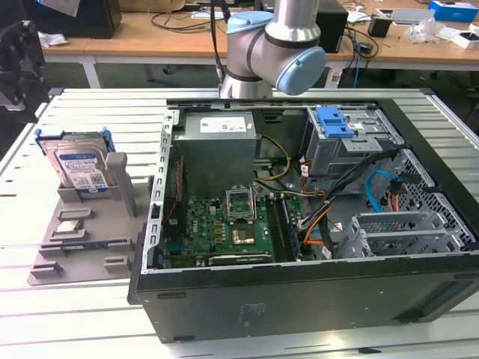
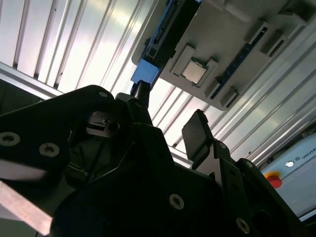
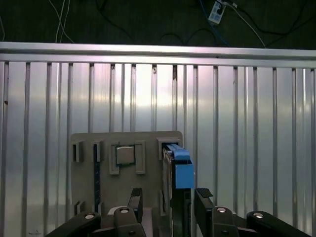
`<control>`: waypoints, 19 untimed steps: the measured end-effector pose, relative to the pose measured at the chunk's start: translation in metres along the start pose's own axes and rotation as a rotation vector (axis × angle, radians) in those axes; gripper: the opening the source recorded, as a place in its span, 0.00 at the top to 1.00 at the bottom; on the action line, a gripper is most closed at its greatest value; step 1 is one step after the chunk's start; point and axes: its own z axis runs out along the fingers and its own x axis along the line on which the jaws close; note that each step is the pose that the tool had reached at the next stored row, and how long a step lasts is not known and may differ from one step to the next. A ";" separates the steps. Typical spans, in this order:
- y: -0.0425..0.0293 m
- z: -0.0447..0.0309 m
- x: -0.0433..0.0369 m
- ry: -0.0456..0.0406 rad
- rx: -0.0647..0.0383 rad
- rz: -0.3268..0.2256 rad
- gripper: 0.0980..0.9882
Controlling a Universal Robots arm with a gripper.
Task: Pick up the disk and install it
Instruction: 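Pick up the disk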
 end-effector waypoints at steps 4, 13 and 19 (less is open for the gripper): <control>-0.0023 0.0021 -0.0002 0.0005 0.000 -0.011 0.50; -0.0050 0.0153 -0.0004 0.0012 -0.001 -0.023 0.50; -0.0058 0.0305 -0.0047 0.0022 -0.001 -0.041 0.50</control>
